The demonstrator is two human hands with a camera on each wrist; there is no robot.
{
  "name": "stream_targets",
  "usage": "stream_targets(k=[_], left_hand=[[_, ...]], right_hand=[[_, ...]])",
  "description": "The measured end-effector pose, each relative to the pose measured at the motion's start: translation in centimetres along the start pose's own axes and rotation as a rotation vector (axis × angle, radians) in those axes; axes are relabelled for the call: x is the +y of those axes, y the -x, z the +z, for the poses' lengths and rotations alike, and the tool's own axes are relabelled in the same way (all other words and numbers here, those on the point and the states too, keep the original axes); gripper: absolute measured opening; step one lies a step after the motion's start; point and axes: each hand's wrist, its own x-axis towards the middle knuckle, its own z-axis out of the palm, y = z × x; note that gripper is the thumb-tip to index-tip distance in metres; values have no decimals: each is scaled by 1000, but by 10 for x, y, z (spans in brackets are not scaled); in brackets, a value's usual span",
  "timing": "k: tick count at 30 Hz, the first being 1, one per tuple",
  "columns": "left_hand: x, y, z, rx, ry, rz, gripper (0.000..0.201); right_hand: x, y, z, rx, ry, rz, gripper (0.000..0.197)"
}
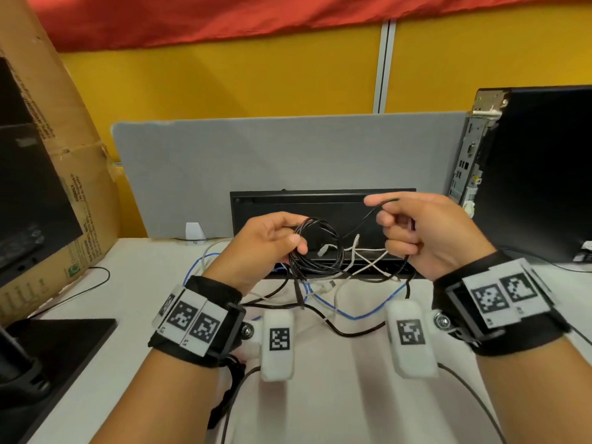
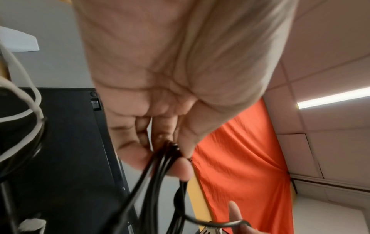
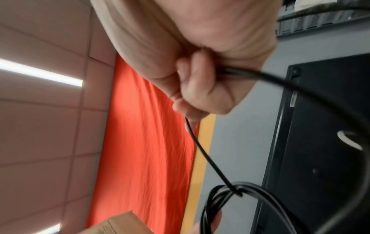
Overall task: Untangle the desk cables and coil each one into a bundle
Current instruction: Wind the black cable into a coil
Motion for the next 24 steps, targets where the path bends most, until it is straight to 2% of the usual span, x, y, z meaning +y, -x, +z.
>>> stream_targets(k=[3,6,8,12,15,20,22,24], left_hand=[[7,2,5,-50,49,-96,21],[8,3,10,-56,-93,-94,20],[6,1,8,-25,-199,-73,21],[1,0,-1,77,-190,-57,23],[4,-1,-2,164,-82,-44,27],[17,1,7,219,374,-63,28],[20,2,8,240,413,-75,28],[22,1,9,290,334,-86,30]], right_hand=[[1,1,3,52,175,-47,31],[1,4,4,111,253,-127,25],[-3,7,0,153,291,-198,18],[-9,9,-12,194,382,-354,16],[-10,6,-19,229,498,-496,11],[-5,1,-27,320,898,-727,9],[-1,-1,-27,396,1058,-818,10],[2,-4,-27,464,1181,-879,12]])
